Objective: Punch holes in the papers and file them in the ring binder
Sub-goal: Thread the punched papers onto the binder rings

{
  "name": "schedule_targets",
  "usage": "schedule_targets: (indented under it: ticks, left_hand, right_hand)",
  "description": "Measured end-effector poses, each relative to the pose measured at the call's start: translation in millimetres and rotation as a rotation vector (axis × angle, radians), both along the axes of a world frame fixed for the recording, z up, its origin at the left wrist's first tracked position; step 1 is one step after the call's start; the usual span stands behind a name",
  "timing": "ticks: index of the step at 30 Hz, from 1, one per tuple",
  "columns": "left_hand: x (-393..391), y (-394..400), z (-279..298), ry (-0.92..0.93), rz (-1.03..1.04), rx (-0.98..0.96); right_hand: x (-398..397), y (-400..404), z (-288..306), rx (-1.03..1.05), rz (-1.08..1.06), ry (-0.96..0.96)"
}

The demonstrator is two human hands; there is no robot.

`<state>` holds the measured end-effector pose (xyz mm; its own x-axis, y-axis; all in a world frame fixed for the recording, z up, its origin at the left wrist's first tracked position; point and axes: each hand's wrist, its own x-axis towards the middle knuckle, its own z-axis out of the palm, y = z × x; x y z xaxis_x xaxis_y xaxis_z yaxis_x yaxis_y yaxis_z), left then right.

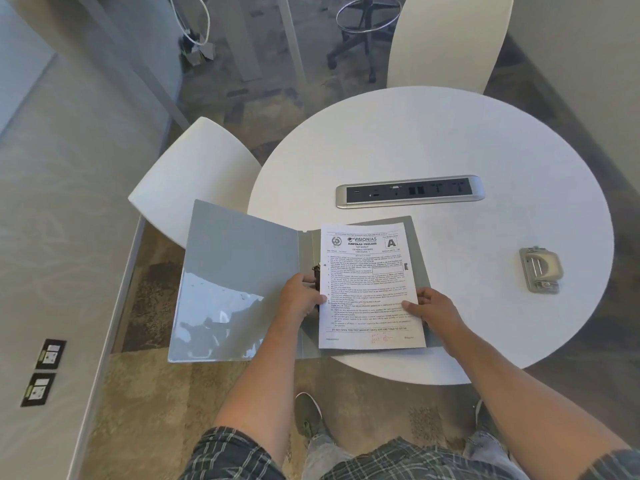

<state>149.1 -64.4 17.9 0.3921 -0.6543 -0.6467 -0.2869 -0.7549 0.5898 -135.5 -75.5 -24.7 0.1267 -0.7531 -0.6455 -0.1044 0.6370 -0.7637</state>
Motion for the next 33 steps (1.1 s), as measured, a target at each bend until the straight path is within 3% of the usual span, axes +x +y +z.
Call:
schedule_targets:
  ticks: [16, 24, 28, 33]
  left_hand:
    - [-0.8, 1.8, -13.5, -0.065, -0.054, -0.033]
    - [-7.6, 3.2, -11.6, -0.165, -0.163, -0.004]
    - [-16.1, 11.1, -13.0, -0.232, -0.244, -0.032]
    - [-17.3, 18.4, -13.4, -0.285, -0.233, -0.089]
  right_hand:
    - [-1.5, 1.6, 2.8, -0.002, -0.061, -0.024]
    - [-1.3, 3.4, -3.5, -0.040, -0.078, 0.058]
    - [7.0, 6.1, -6.8, -0.096, -0.035, 0.251]
    - [28.8, 20.9, -1.9, -0.383, 0.124, 0.858]
